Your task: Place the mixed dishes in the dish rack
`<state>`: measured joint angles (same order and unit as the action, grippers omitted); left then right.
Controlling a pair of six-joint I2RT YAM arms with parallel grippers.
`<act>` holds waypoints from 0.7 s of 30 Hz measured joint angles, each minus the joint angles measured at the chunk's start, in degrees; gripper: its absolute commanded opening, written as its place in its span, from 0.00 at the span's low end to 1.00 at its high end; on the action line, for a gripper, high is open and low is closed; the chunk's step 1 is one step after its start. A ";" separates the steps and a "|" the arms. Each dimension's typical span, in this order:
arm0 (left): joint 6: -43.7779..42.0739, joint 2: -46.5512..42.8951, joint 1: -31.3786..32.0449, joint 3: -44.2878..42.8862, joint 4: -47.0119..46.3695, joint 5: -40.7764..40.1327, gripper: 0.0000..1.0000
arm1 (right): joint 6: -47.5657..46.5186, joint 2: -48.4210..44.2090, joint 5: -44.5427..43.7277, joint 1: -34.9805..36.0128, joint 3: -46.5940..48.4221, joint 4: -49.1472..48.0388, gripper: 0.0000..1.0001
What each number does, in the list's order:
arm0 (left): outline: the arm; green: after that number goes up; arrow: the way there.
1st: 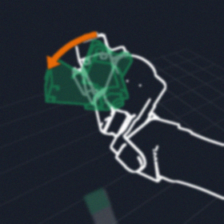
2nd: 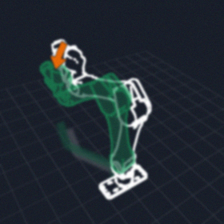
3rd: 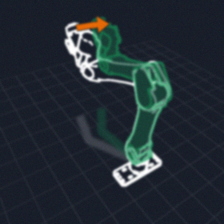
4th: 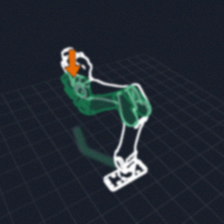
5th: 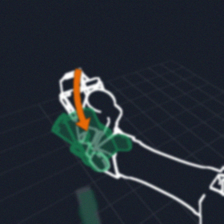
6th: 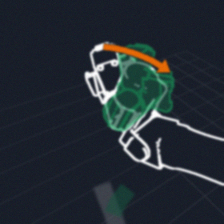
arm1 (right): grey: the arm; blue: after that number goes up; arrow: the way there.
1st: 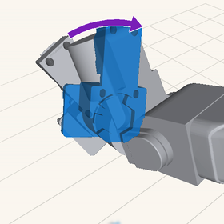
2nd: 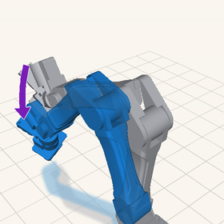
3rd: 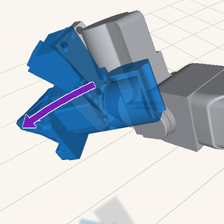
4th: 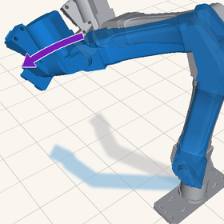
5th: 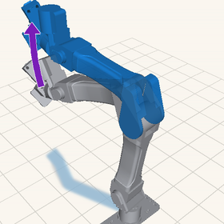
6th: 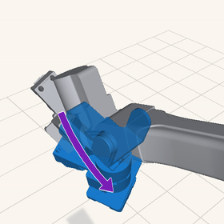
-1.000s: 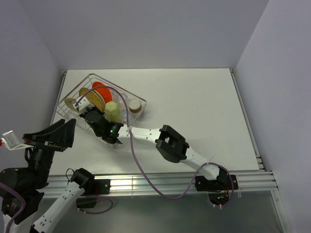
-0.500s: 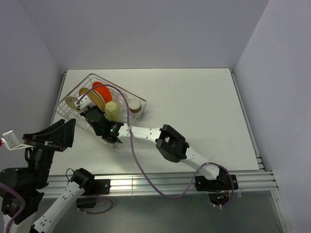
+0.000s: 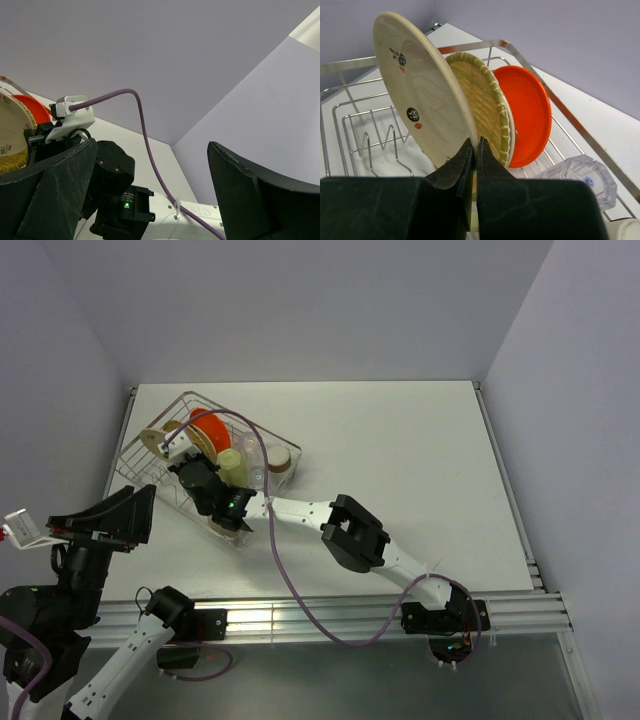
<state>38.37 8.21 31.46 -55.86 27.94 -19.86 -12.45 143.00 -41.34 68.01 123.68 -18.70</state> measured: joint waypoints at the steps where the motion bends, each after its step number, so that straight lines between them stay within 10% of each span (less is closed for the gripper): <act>1: 0.02 0.00 0.00 0.00 0.00 0.00 0.99 | 0.35 0.00 0.24 -0.02 0.00 0.35 0.00; 10: 0.22 -0.44 0.00 0.00 0.48 -0.26 0.99 | 3.76 0.00 1.95 0.50 -1.33 3.15 0.01; 21: 0.22 -0.63 0.00 0.00 0.66 -1.01 0.99 | 5.35 0.09 3.15 1.14 -2.36 5.38 0.27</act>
<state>38.59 7.57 31.46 -55.86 28.60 -20.86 -7.09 143.09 -38.20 69.14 121.32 -13.32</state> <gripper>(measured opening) 0.992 0.251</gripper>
